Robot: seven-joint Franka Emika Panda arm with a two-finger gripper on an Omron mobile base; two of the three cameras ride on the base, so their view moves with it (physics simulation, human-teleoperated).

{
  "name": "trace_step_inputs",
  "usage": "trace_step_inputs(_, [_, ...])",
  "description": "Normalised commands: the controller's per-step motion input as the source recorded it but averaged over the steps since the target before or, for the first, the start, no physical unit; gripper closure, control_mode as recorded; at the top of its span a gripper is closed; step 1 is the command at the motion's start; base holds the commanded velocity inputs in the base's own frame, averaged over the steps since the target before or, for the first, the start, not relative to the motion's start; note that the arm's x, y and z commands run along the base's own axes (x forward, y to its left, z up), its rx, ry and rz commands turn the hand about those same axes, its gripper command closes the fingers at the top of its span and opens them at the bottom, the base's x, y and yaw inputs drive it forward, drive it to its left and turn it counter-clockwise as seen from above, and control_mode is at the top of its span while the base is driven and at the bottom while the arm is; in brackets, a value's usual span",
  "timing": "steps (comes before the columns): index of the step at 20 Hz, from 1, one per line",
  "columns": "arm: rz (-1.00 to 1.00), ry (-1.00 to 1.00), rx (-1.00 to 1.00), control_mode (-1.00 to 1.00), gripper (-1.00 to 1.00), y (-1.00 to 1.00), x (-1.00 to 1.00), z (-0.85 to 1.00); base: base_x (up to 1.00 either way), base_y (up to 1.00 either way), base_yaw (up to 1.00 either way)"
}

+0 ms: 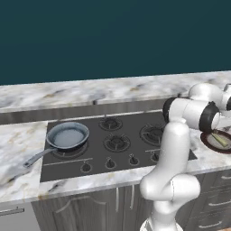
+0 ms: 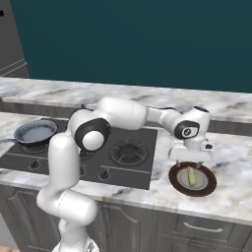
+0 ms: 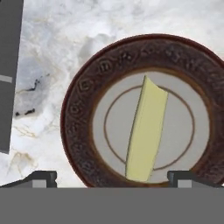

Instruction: Pick up the butter stick and place it in the pan. Then turn on the burner for the pan.

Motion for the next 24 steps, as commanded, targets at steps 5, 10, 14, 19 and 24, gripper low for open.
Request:
trace_step_inputs(5, [0.0, 0.0, 0.0, -1.0, -1.0, -0.14, 0.25, -0.19, 0.0, 0.0, 0.0])
trace_step_inputs(10, [0.0, 0.0, 0.0, -1.0, -1.0, -0.15, 0.07, -0.26, 0.0, 0.0, 0.0])
trace_step_inputs(14, [0.0, 0.0, 0.0, -1.0, -1.0, -0.06, 0.0, -0.26, 0.0, 0.0, 0.0])
trace_step_inputs(19, [0.0, 0.0, 0.0, -1.0, -1.0, -0.01, 0.0, -0.23, 0.0, 0.0, 0.0])
trace_step_inputs(24, [0.0, 0.0, 0.0, -1.0, -1.0, 0.0, 0.0, -0.19, 0.0, 0.0, 0.0])
